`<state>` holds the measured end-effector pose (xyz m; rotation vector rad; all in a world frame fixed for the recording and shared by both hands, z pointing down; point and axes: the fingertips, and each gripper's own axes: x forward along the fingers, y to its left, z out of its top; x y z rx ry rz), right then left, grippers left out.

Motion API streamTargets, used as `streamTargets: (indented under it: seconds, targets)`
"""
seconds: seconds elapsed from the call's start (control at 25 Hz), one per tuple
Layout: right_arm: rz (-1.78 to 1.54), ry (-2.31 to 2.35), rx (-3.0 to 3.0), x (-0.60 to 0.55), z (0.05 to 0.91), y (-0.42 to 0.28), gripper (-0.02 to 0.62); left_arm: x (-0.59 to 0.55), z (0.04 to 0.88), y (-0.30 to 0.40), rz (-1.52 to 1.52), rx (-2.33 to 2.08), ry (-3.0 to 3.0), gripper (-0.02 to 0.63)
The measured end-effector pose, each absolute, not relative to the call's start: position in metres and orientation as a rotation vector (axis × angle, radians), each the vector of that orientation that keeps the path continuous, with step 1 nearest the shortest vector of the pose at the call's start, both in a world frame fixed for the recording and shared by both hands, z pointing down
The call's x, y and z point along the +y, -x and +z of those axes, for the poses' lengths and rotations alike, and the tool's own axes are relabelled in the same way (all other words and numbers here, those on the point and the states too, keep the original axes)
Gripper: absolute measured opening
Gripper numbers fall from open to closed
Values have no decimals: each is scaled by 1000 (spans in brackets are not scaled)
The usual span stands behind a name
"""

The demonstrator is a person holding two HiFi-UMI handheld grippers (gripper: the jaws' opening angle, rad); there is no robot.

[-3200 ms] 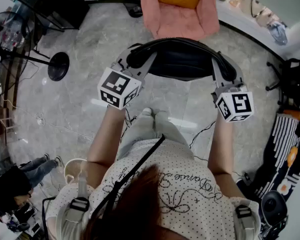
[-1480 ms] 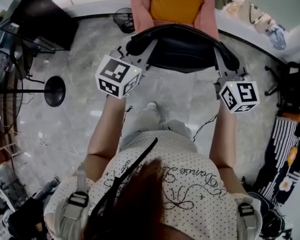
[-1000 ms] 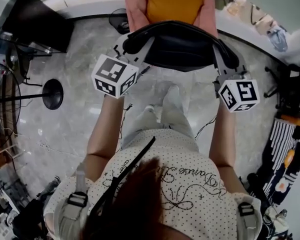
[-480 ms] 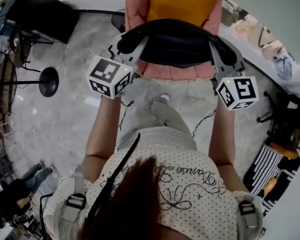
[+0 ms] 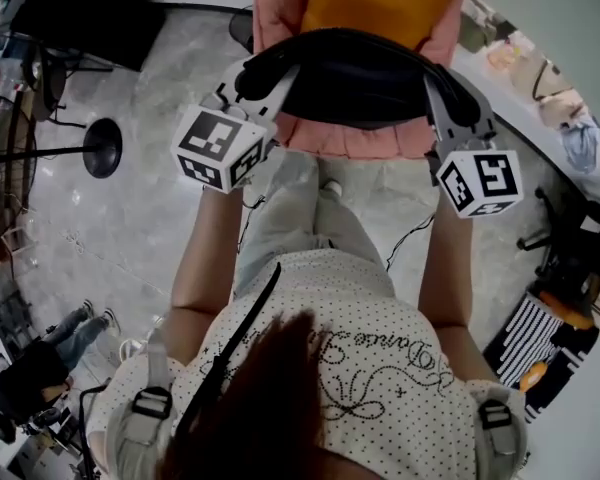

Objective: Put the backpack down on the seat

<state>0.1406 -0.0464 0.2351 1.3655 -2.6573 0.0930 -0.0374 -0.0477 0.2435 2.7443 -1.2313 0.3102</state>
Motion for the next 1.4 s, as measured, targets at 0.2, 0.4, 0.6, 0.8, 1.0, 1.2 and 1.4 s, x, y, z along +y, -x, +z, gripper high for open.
streamTargets:
  seconds: [0.2, 0.4, 0.6, 0.8, 1.0, 1.2, 1.4]
  targets:
    - [127, -1400, -2614, -75, 249, -138, 64, -82, 259, 39, 321, -1169, -2753, 29]
    - [158, -1440, -2563, -122, 260, -127, 64, -132, 274, 49, 338, -1102, -2740, 28]
    - [208, -1477, -2523, -161, 273, -108, 64, -180, 289, 67, 355, -1028, -2743, 28]
    - [250, -1506, -2483, -183, 288, -101, 64, -203, 307, 72, 373, -963, -2727, 28]
    - [321, -1503, -2454, -198, 310, -97, 64, -222, 329, 76, 414, -930, -2699, 28]
    - [411, -1464, -2444, -220, 345, -109, 64, -243, 362, 63, 458, -928, -2641, 26]
    - [482, -1402, -2452, -240, 378, -125, 64, -258, 393, 49, 485, -971, -2578, 28]
